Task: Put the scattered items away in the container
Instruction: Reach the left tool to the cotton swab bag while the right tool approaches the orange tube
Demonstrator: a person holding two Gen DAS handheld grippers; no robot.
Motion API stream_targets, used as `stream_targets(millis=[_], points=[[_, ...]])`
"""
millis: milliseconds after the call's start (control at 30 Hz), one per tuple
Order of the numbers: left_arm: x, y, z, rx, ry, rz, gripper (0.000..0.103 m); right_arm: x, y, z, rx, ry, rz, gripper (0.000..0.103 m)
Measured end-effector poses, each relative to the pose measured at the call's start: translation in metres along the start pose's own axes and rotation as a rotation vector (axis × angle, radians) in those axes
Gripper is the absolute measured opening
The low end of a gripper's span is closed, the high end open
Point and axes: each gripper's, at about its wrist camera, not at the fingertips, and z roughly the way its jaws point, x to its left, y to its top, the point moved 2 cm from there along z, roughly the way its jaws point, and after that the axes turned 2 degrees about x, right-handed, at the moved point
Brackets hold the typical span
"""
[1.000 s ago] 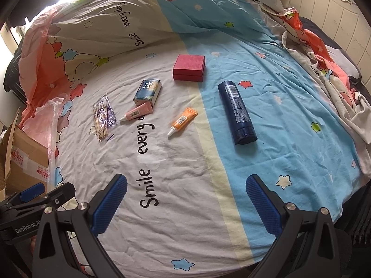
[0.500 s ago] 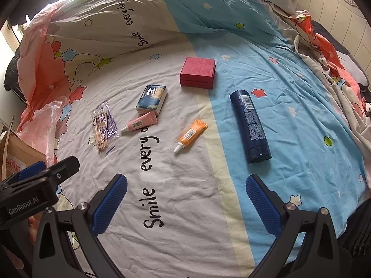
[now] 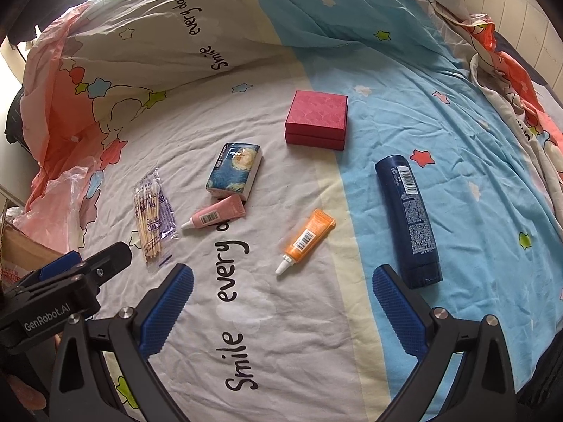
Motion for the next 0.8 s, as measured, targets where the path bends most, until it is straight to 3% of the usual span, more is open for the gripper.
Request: stream_targets(millis=[233, 800], points=[[0.005, 0.015, 0.020, -0.014, 0.022, -0.032, 0.103, -0.001, 0.007, 0.023, 0.030, -0.011, 0.007, 0.096], [0.010, 0.035, 0.059, -0.015, 0.051, -0.087, 0.103, -0.007, 0.018, 0.055, 0.063, -0.026, 0.051, 0.093]])
